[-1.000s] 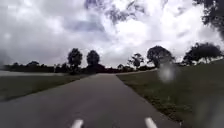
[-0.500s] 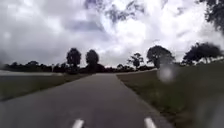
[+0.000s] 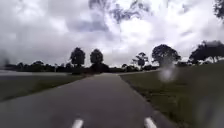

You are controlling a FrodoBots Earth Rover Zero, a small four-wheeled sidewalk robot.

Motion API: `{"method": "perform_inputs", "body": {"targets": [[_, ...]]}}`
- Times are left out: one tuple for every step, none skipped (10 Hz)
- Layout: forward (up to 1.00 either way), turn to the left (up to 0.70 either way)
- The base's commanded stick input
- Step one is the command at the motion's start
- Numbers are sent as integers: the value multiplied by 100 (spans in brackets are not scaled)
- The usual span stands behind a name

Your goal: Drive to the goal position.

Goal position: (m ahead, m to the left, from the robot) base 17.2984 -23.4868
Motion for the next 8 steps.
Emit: {"method": "perform_inputs", "body": {"targets": [[85,0],[85,0],[85,0],[85,0],[85,0],[85,0],[85,0],[85,0]]}}
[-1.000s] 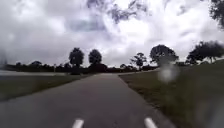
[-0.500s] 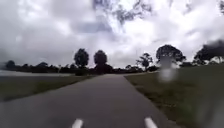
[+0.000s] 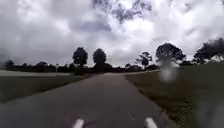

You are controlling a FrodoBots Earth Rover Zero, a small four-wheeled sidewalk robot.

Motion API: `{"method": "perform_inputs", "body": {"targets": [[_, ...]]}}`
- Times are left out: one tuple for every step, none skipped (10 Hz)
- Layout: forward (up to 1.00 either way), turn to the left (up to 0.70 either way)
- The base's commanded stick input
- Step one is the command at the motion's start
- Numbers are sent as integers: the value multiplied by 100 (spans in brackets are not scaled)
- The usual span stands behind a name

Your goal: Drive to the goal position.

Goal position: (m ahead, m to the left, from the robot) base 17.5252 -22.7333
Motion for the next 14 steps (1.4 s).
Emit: {"method": "perform_inputs", "body": {"targets": [[85,0],[85,0],[85,0],[85,0],[85,0],[85,0],[85,0],[85,0],[85,0],[85,0],[85,0],[85,0],[85,0],[85,0]]}}
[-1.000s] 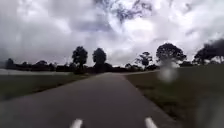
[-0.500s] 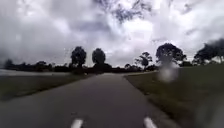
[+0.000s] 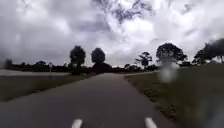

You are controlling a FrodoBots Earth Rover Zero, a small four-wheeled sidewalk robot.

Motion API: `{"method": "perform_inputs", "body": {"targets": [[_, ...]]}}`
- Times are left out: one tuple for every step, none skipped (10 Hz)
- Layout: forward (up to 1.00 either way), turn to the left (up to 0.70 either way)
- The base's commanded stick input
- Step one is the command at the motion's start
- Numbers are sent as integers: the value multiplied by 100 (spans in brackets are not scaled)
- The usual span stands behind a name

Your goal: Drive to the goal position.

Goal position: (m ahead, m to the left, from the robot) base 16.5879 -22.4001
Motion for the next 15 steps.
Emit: {"method": "perform_inputs", "body": {"targets": [[85,0],[85,0],[85,0],[85,0],[85,0],[85,0],[85,0],[85,0],[85,0],[85,0],[85,0],[85,0],[85,0],[85,0],[85,0]]}}
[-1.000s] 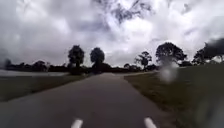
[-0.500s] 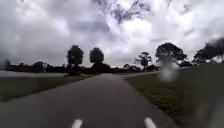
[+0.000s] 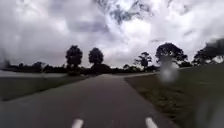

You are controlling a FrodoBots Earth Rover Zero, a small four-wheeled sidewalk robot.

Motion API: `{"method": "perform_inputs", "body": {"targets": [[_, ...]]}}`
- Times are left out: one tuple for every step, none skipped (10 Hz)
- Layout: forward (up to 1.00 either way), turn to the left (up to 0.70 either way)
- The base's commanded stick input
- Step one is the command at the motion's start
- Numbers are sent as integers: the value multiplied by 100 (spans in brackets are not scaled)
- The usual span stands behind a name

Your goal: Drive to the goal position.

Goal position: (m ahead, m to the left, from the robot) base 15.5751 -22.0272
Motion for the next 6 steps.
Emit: {"method": "perform_inputs", "body": {"targets": [[85,0],[85,0],[85,0],[85,0],[85,0],[85,0]]}}
